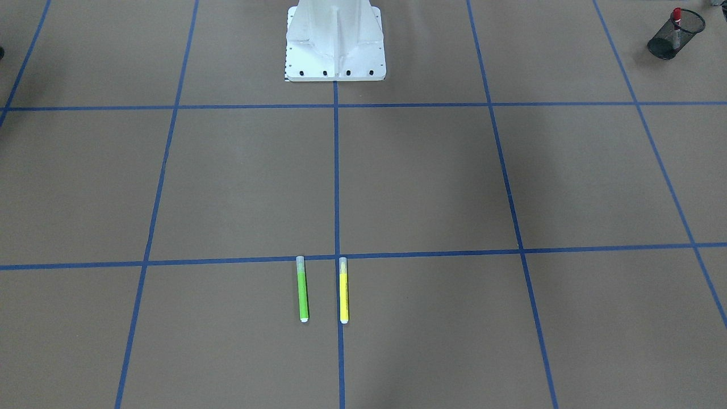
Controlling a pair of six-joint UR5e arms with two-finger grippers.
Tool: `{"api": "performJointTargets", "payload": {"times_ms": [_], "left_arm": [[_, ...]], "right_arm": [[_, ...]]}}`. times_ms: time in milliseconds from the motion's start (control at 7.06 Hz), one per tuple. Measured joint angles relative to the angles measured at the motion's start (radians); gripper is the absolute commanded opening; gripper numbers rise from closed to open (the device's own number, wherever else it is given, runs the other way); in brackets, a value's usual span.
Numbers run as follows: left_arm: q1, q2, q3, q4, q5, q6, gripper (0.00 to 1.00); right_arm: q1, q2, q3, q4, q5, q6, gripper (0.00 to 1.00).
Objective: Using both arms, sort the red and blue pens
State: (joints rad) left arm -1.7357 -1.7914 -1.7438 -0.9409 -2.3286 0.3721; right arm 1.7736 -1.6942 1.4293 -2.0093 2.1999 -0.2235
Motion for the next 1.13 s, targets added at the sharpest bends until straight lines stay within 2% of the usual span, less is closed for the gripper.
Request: {"api": "performJointTargets", "payload": {"times_ms": [283,425,566,850,1133], "left_arm": [[0.006,0.018,0.003,-0.091,0.001,-0.001,1.0],[0.012,0.026,0.008,-0.128,-0.001,-0.001,1.0],[0.023,0.032,0.009,-0.161,-0.003,-0.001,1.0],[0.062,0.036,0.01,-0.245,-0.005,-0.016,1.0],[0.126,0.032,0.006,-0.324,-0.007,-0.173,1.0]], "right_arm": [[-0.009,0.046,0.006,0.277,0.056,0.106,1.0],[-0.011,0.071,0.014,0.375,0.09,0.128,1.0],[-0.012,0.087,0.036,0.425,0.134,0.136,1.0],[-0.013,0.088,0.135,0.451,0.203,0.139,1.0],[-0.06,0.113,0.178,0.453,0.2,0.222,1.0]]}}
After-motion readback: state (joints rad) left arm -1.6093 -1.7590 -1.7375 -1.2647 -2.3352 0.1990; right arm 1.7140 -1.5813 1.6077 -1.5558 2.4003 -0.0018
